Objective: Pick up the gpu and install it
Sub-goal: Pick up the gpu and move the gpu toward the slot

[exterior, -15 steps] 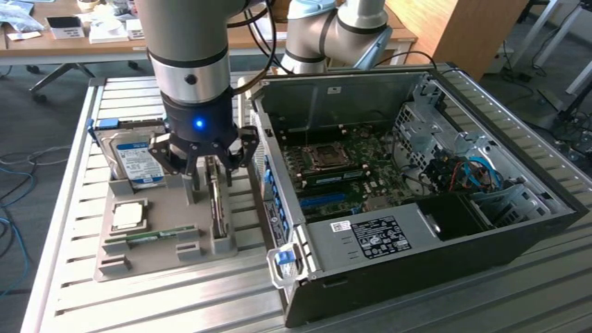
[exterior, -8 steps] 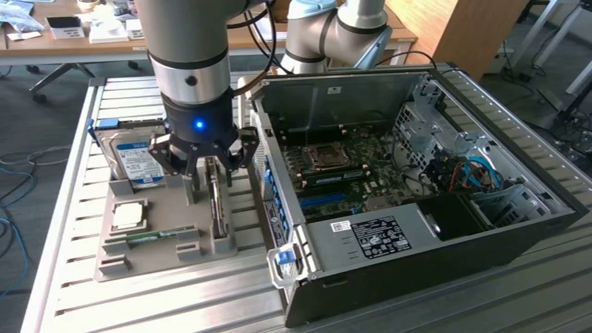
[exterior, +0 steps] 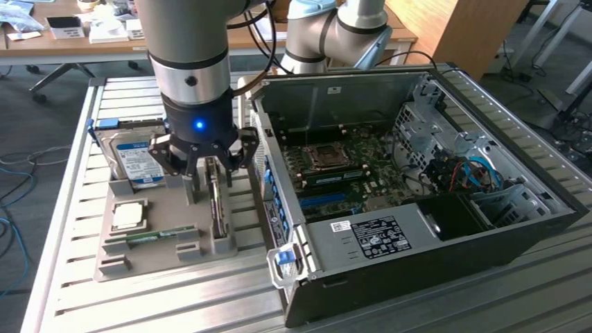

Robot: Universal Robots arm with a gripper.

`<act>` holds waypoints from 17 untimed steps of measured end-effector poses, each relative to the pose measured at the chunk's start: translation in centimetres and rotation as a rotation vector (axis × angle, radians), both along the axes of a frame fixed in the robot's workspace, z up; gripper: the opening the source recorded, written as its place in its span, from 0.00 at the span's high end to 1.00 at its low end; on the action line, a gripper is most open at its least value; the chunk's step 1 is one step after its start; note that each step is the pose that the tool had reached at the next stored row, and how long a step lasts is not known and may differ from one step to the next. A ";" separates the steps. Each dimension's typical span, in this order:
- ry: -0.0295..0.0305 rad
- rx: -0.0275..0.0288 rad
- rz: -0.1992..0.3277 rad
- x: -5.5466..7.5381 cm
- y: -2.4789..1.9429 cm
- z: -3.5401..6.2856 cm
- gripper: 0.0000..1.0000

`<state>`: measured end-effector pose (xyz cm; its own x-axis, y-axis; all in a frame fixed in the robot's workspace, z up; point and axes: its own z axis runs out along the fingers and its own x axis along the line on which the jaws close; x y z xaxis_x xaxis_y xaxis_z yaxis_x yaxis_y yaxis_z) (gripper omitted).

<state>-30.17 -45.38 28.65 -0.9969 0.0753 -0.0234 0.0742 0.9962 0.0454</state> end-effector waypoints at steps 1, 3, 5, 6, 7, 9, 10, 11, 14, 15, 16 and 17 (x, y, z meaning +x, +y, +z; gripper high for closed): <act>-0.0004 0.0003 0.000 0.0 0.00 -0.08 0.47; 0.0001 -0.0001 0.000 0.0 0.00 -0.27 0.47; 0.0001 -0.0001 0.000 0.0 0.00 -0.54 0.47; 0.0001 -0.0002 0.000 0.0 0.00 -0.69 0.47; 0.0001 -0.0001 0.000 0.0 0.00 -0.86 0.47; 0.0002 -0.0001 0.000 0.0 0.00 -1.19 0.47; 0.0001 -0.0001 0.000 0.0 0.00 -1.34 0.47; 0.0001 -0.0001 0.000 0.0 0.00 -1.48 0.47; 0.0002 -0.0002 0.000 0.0 0.00 -1.89 0.47; 0.0001 -0.0001 0.000 0.0 0.00 -2.05 0.47; 0.0001 -0.0001 0.000 0.0 0.00 -2.19 0.47; 0.0001 -0.0001 0.000 0.0 0.00 -2.32 0.47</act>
